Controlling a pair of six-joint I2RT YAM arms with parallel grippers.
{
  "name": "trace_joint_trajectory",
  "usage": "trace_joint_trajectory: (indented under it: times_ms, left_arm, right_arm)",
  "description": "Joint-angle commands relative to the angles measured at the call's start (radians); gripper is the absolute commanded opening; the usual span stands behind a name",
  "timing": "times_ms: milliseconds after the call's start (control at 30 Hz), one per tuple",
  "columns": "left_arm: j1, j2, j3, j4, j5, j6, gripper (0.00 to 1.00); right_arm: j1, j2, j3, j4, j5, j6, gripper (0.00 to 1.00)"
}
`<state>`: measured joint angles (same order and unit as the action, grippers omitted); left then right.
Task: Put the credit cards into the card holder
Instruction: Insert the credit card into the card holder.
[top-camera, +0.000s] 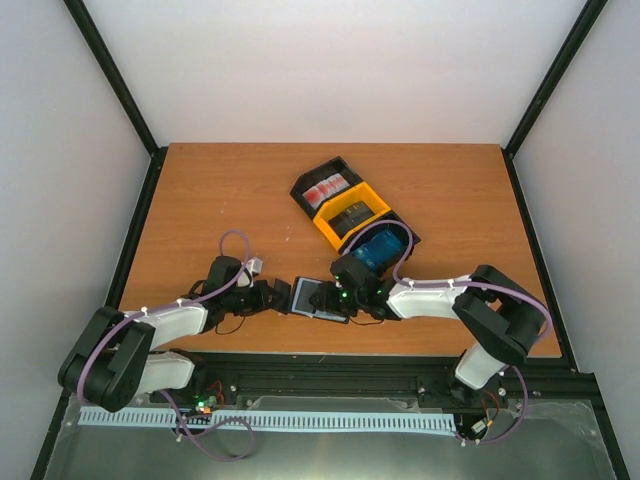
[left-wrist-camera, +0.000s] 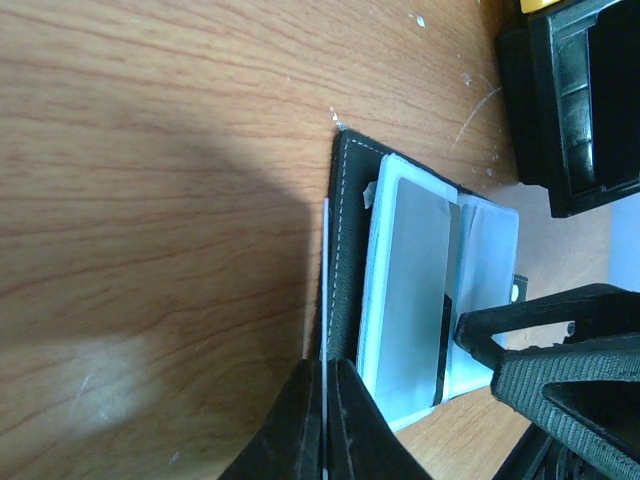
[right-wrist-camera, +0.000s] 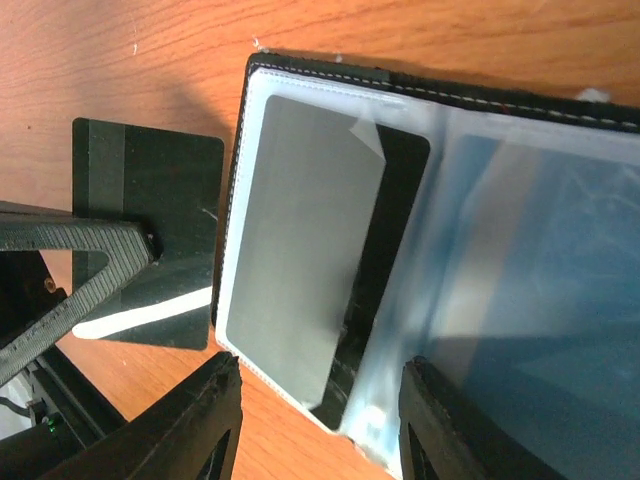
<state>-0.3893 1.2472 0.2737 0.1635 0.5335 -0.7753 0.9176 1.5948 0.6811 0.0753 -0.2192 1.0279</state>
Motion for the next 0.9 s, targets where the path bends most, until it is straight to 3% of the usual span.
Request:
trace_joint_trajectory:
  times_ms: [0,233,500,633,867]
  left_arm:
    - [-0.004,0.013,0.032,-0.002,-0.001,0.03,0.0]
    - [-0.005,0.045,0.03,0.01,0.02,0.031,0.01]
    - [-0.005,-0.01,0.038,-0.006,0.024,0.034,0.01]
    - [-0.005,-0.043,0.054,-0.034,0.001,0.039,0.01]
    - [-0.005,-0.087,0.062,-0.013,0.052,0.034,0.01]
  right_arm:
    - [0.016,0.064,0.038,-0.017,0.013,-0.034,0.44]
    - [0.018,0.104,0.071,0.009,-0.008,-0.049,0.44]
    - [-0.002,-0.016,0.045,0.042,0.0,-0.156,0.46]
    - [-0.011,-0.038,0.026,-0.003,0.029,-0.159,0.47]
    - [-0.011,-0.154,-0.003,-0.233,0.226,-0.131,0.46]
